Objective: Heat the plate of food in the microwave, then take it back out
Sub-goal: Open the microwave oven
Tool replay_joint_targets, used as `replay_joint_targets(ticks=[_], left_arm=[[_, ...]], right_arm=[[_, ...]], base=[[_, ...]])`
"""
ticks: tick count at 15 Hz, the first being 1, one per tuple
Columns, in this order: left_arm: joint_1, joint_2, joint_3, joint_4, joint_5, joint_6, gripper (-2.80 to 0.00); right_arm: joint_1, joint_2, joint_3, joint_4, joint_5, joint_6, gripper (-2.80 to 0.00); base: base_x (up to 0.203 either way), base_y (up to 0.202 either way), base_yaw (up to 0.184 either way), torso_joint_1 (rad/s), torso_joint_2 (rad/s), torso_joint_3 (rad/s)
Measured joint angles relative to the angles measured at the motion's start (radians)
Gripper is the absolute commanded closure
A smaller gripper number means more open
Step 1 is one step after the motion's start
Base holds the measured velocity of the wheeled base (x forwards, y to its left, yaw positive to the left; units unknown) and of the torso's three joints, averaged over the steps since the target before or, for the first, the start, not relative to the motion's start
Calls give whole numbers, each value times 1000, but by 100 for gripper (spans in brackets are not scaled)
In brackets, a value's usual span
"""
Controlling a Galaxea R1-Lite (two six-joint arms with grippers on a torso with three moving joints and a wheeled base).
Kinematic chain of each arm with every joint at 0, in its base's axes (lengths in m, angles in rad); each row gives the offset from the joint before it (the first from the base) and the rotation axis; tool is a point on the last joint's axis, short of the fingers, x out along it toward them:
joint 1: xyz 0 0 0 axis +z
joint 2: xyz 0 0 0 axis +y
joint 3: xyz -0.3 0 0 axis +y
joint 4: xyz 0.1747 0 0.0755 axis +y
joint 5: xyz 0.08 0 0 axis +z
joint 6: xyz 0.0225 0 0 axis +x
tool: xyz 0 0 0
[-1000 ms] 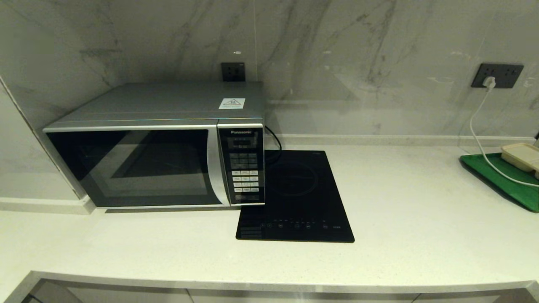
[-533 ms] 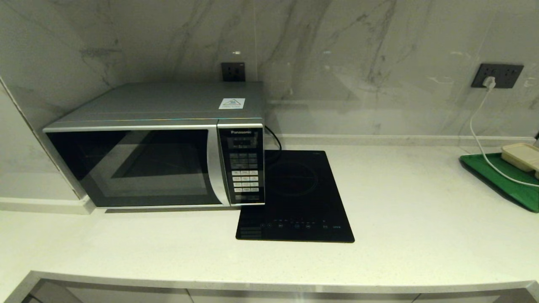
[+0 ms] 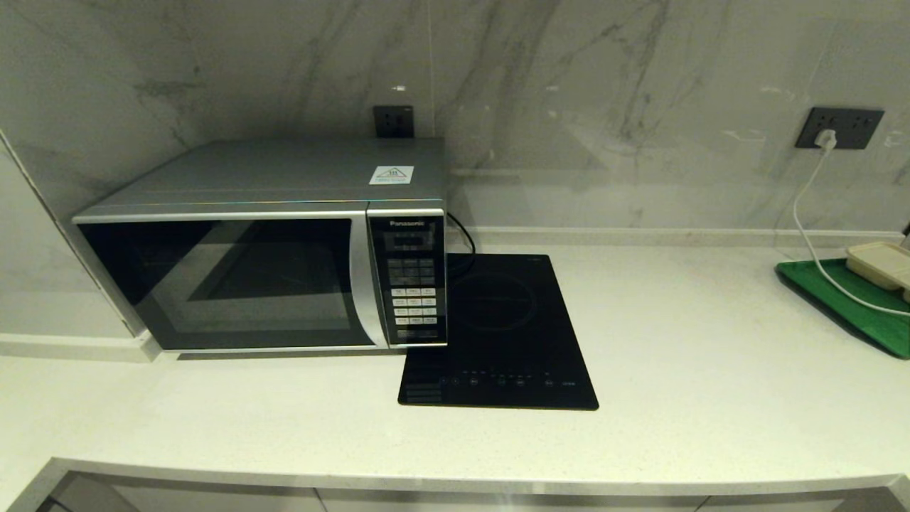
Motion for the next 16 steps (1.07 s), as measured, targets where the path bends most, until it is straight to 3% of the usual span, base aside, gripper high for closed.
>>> replay_joint_targets(ticks=[2,4,7,9,11,14,16], left_arm=[[-2,47,-132,49,-5,-21,0],[-20,150,-337,127,-44,-87,0],[-160,346,-543,265,-198,-270,0],[-312,468,-583,239,-292,-402,0],[-381,583,-598,153,-376,-496,0],[-403,751,-664,19,-420,-525,0],[-403,843,-824,10,-426,-525,0]], right_arm=[[0,0,0,0,0,0,0],[0,0,0,0,0,0,0],[0,0,0,1,0,0,0],[0,0,0,1,0,0,0],[0,0,0,0,0,0,0],[0,0,0,0,0,0,0],[0,0,0,0,0,0,0]], base=[[0,0,0,0,0,0],[0,0,0,0,0,0],[0,0,0,0,0,0],[0,0,0,0,0,0],[0,0,0,0,0,0],[0,0,0,0,0,0],[0,0,0,0,0,0]])
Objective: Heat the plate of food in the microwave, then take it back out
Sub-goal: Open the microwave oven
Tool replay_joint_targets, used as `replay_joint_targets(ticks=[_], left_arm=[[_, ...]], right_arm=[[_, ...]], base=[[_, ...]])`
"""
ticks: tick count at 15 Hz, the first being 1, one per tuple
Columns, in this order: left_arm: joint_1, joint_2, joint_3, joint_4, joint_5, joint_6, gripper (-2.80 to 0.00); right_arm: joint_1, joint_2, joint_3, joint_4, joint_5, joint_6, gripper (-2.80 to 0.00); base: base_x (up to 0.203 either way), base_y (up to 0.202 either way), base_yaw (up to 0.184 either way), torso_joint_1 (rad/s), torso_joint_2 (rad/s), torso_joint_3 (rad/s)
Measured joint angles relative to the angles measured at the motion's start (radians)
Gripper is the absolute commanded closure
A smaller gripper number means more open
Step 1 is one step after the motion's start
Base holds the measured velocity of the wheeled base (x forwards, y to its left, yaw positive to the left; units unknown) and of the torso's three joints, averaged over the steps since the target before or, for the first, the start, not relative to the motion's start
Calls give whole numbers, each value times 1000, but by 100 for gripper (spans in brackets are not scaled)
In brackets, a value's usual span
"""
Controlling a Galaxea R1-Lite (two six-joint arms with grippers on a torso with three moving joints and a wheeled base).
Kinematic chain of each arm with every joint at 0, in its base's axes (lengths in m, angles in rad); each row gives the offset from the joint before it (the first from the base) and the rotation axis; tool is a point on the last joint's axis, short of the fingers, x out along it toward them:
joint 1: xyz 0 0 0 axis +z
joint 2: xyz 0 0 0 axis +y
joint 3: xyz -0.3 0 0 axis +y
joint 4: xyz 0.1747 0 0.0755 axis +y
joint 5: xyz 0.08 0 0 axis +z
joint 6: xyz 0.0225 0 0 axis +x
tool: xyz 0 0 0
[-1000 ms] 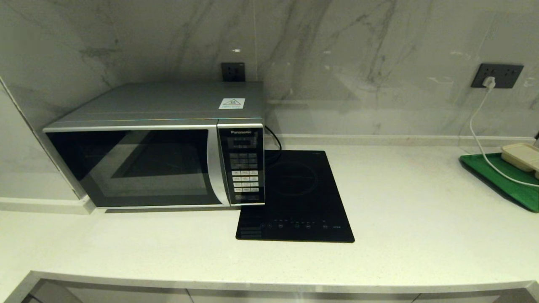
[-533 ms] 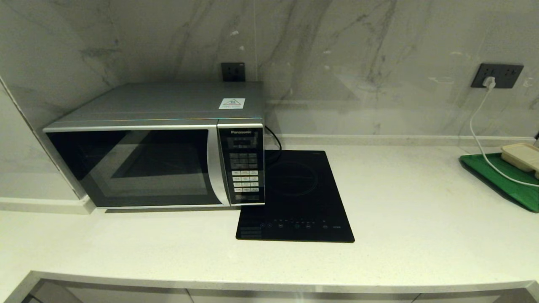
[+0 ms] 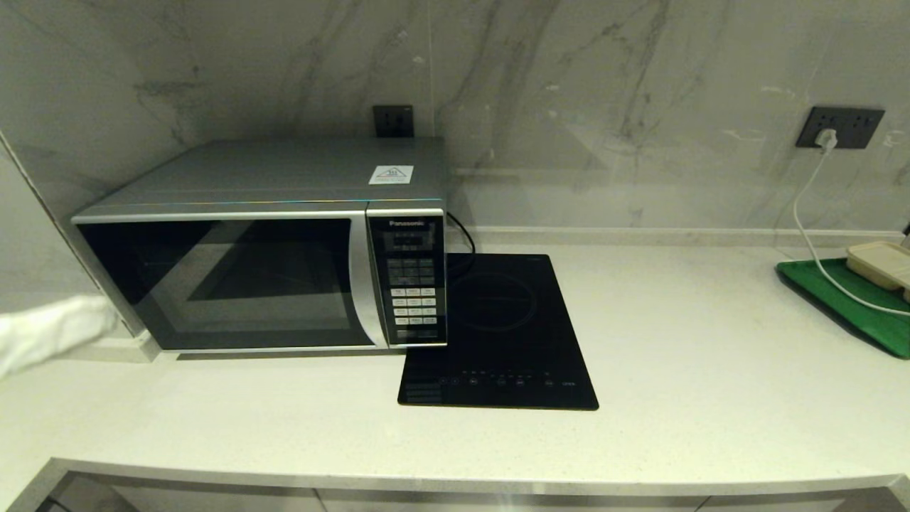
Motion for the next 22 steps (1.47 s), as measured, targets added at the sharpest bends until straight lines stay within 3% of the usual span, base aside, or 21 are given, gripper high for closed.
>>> replay_joint_targets(ticks=[2,3,5,8,9,11,12,14,17,19,22], left_arm=[[19,87,-205,54,-31,-7,0],[55,130,-283,84,-78,-22,0],[218,212,-351,97,-251,-68,0],[488,327,-197,-38,-649,-134,0],[534,369,-113,-116,-762,-143,0],[585,449,31,-295,-909,-151,0],[596,483,87,-382,-933,-151,-280],[573,541,154,-509,-891,-138,-280],[521,638,194,-570,-847,-79,-280],[505,703,214,-586,-842,58,-280],[495,816,233,-590,-806,359,-280]], right_arm=[[0,0,0,0,0,0,0],[0,0,0,0,0,0,0],[0,0,0,0,0,0,0],[0,0,0,0,0,0,0],[0,0,0,0,0,0,0],[0,0,0,0,0,0,0],[0,0,0,0,0,0,0],[0,0,0,0,0,0,0],[0,0,0,0,0,-1,0],[0,0,0,0,0,0,0],[0,0,0,0,0,0,0]], base=[[0,0,0,0,0,0],[0,0,0,0,0,0],[0,0,0,0,0,0],[0,0,0,0,0,0],[0,0,0,0,0,0],[0,0,0,0,0,0],[0,0,0,0,0,0],[0,0,0,0,0,0],[0,0,0,0,0,0],[0,0,0,0,0,0],[0,0,0,0,0,0]])
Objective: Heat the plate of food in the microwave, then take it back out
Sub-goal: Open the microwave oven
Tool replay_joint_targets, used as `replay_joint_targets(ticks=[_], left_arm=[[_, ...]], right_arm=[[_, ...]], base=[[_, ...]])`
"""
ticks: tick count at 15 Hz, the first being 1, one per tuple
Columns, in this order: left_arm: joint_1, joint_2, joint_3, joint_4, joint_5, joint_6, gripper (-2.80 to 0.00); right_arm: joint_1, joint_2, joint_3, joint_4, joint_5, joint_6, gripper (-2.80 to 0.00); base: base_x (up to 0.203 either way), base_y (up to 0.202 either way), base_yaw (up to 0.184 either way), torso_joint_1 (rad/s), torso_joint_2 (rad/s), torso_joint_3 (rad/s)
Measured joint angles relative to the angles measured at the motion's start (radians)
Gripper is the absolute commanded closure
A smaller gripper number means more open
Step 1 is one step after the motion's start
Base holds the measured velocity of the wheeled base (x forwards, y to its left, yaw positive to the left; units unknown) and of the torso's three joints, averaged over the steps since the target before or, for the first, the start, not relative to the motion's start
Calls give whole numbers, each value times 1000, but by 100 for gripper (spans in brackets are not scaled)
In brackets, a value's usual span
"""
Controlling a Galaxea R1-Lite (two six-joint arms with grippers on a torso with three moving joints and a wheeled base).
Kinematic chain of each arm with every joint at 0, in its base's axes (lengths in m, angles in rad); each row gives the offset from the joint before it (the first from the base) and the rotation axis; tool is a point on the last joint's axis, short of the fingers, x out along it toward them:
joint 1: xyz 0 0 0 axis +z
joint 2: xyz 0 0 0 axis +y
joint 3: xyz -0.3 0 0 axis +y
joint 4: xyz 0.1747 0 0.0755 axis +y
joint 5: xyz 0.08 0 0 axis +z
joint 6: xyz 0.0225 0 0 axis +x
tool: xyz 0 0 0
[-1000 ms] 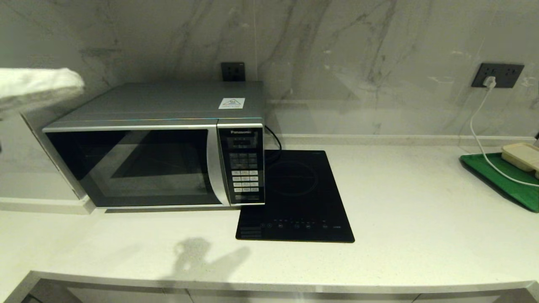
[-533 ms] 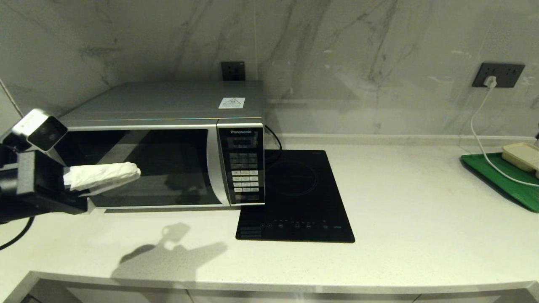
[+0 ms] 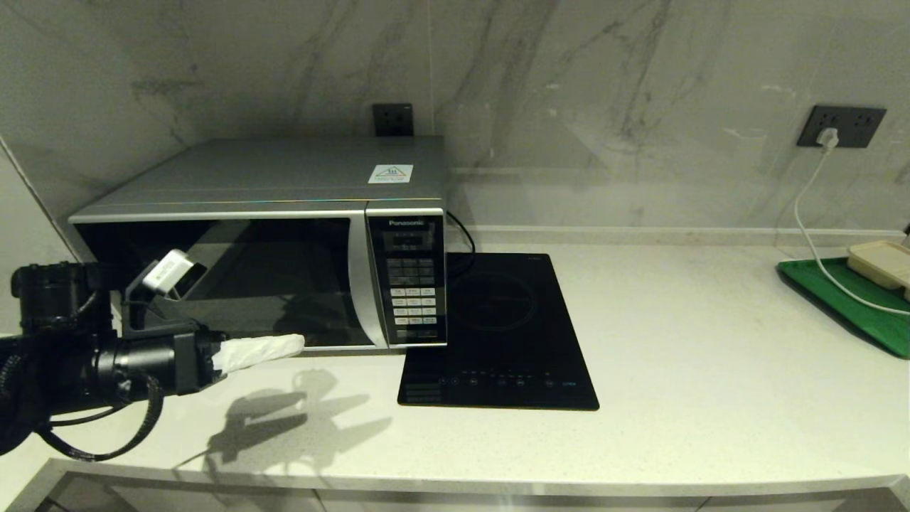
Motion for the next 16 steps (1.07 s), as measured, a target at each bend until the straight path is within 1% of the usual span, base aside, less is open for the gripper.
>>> replay_joint_targets(ticks=[1,2,5,7,10,12,14,16], left_arm=[[-1,32,0,-1,31,80,-280],[-1,59,-9,-1,46,126,-280],[-3,128,-53,-12,51,177,-280],[-8,168,-91,-38,52,212,-280],[-28,235,-167,-66,46,224,-280],[-57,279,-227,-69,50,221,-280],[-92,315,-266,-70,53,216,-280],[-107,348,-297,-70,52,216,-280]], right_arm=[[0,0,0,0,0,-1,0],[0,0,0,0,0,0,0],[0,0,0,0,0,-1,0],[0,0,0,0,0,0,0],[0,0,0,0,0,0,0],[0,0,0,0,0,0,0],[0,0,0,1,0,-1,0],[0,0,0,0,0,0,0]], base=[[0,0,0,0,0,0],[0,0,0,0,0,0],[0,0,0,0,0,0],[0,0,0,0,0,0],[0,0,0,0,0,0],[0,0,0,0,0,0],[0,0,0,0,0,0],[0,0,0,0,0,0]])
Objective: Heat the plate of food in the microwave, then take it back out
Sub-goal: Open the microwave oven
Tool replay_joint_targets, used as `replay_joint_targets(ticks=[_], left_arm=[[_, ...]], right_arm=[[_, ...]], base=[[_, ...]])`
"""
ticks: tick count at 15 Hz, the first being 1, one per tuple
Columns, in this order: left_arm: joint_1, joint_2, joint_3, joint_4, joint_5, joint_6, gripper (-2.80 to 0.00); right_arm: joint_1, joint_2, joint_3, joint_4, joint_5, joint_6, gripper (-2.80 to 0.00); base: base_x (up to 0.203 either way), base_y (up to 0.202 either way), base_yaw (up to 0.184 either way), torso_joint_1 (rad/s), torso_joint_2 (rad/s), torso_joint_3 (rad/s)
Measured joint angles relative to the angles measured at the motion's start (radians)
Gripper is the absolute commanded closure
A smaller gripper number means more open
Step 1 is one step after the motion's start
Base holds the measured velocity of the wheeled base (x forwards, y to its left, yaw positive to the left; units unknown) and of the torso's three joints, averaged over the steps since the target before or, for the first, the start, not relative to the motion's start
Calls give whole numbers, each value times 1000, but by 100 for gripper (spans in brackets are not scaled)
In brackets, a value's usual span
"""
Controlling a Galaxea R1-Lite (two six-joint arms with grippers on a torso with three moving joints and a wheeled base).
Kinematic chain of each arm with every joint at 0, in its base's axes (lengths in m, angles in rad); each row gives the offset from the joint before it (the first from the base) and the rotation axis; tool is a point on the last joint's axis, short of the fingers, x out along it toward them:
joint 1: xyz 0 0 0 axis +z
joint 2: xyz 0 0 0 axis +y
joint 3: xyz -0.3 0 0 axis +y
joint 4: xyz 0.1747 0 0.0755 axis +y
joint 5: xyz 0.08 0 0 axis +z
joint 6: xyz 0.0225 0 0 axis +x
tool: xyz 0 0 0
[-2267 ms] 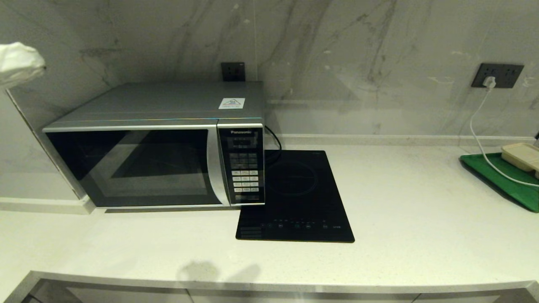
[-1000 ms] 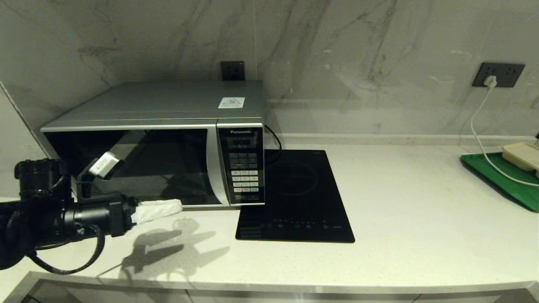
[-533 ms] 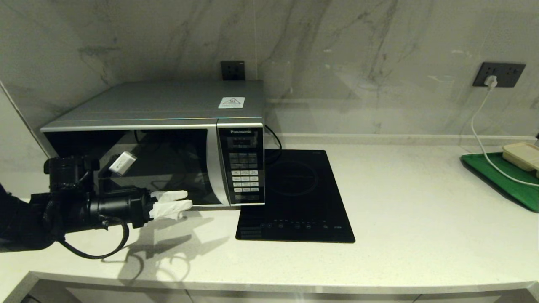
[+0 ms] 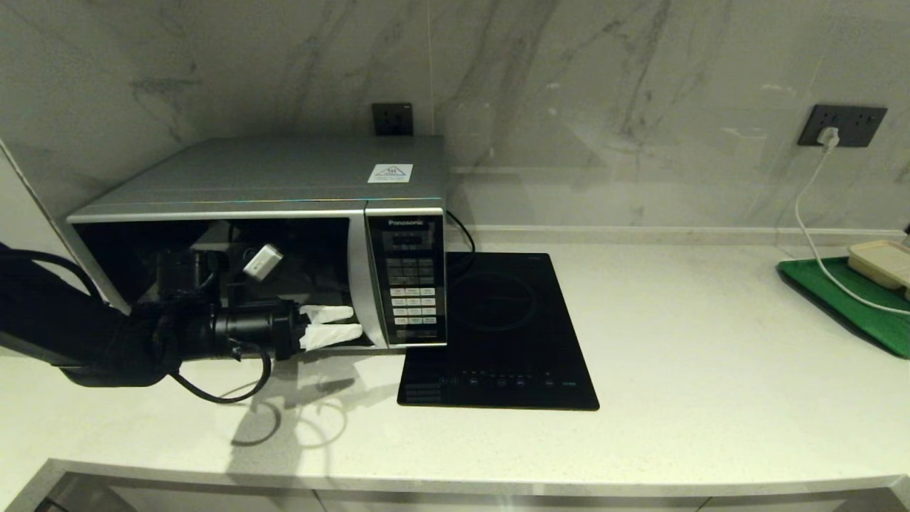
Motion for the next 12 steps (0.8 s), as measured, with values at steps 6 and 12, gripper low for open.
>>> replay_joint_targets(ticks=[6,12], left_arm=[[-19,37,-39,0,14,0,-280],[-35,43,-63,-26,21,9,-280]], right_arm=[[0,0,0,0,0,0,0],[0,0,0,0,0,0,0]], base=[[0,0,0,0,0,0],[0,0,0,0,0,0]])
